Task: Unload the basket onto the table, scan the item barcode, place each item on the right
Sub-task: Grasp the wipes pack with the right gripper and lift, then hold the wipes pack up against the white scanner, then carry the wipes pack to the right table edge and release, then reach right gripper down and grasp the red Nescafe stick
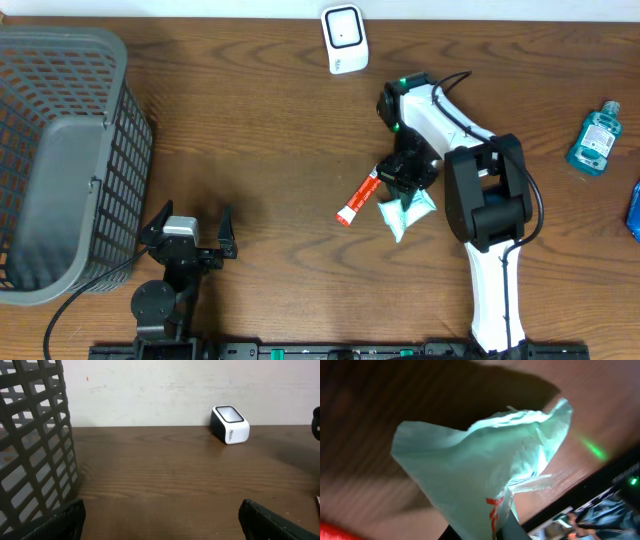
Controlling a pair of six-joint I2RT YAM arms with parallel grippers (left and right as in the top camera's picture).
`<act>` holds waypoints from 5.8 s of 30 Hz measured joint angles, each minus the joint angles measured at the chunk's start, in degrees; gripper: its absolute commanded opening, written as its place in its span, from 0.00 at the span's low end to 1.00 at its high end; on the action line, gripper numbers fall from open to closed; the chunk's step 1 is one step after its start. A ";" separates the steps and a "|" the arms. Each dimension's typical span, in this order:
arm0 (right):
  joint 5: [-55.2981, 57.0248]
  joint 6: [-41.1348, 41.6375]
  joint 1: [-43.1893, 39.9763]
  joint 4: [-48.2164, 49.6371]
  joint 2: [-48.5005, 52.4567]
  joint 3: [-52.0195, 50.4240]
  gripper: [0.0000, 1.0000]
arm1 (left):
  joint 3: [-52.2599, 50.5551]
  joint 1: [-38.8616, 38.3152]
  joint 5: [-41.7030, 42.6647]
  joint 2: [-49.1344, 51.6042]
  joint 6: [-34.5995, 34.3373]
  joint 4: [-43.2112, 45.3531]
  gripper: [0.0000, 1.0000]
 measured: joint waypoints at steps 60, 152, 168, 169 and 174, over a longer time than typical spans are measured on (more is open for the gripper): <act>-24.50 -62.66 2.38 17.73 -4.92 16.35 0.01 | 0.00 0.00 0.00 0.00 0.00 0.00 0.98; 42.40 -24.28 -35.41 13.68 -14.91 -1.66 0.01 | 0.00 0.00 0.00 0.00 0.00 0.00 0.98; 31.45 -35.50 -48.00 32.63 -14.91 -8.81 0.99 | 0.00 0.00 0.02 0.00 0.00 0.00 0.98; 30.40 -35.91 -48.00 30.69 -14.91 -7.78 0.99 | 0.00 0.00 0.02 0.00 0.00 0.00 0.98; 22.21 -36.30 -46.95 18.29 -14.91 4.39 0.99 | 0.00 0.00 0.00 0.00 0.00 0.02 0.98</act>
